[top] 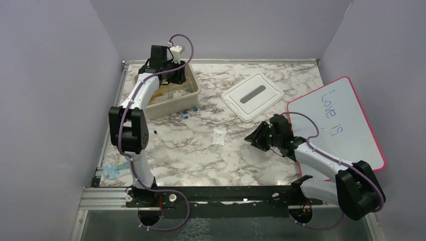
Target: Organize the chemistry lab equipment
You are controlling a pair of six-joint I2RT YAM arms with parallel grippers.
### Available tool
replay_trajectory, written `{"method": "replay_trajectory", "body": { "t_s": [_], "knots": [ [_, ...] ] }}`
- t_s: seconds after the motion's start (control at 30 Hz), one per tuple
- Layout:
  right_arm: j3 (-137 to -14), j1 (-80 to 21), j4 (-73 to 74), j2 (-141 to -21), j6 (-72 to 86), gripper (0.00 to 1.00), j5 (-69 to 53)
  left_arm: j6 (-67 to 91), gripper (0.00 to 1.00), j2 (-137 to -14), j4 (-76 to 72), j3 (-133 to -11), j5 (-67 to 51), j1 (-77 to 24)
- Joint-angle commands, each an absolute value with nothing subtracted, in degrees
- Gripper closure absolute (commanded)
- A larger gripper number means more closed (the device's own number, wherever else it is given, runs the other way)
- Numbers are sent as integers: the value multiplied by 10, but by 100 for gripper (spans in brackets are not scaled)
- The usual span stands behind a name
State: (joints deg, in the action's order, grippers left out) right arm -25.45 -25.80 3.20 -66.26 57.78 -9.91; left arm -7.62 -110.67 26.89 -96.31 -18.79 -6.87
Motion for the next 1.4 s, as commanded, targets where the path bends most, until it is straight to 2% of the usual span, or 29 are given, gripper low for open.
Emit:
{"method": "replay_trajectory", "body": {
  "t_s": [0.0, 0.13, 0.23, 0.3, 0.63, 0.73, 0.9, 1.2, 1.3, 1.37],
  "knots": [
    [-275, -257, 44, -662, 570, 51, -102, -53, 51, -1025, 273, -963, -185, -86],
    [-274, -257, 44, -659, 570, 51, -99, -41, 44, -965, 273, -922, -176, -132],
    [-275, -257, 49, -659, 569, 51, -95, -35, 31, -921, 273, -886, -125, -186],
    [-275, -257, 51, -658, 567, 51, -93, -27, 27, -896, 273, -858, -106, -222],
    [-264, -257, 52, -652, 570, 51, -81, 162, 25, -854, 240, -695, -62, -342],
    [-261, -257, 52, -652, 572, 51, -80, 207, 29, -877, 211, -647, -65, -367],
    [-260, -257, 53, -648, 572, 51, -79, 254, 43, -946, 182, -620, -78, -393],
    [-257, -257, 57, -640, 572, 51, -73, 261, 43, -1012, 161, -620, -41, -410],
    [-256, -257, 54, -642, 572, 51, -74, 258, 55, -1030, 162, -621, -41, -413],
    [-256, -257, 53, -643, 571, 51, -75, 259, 59, -1041, 163, -621, -42, -415]
  ]
}}
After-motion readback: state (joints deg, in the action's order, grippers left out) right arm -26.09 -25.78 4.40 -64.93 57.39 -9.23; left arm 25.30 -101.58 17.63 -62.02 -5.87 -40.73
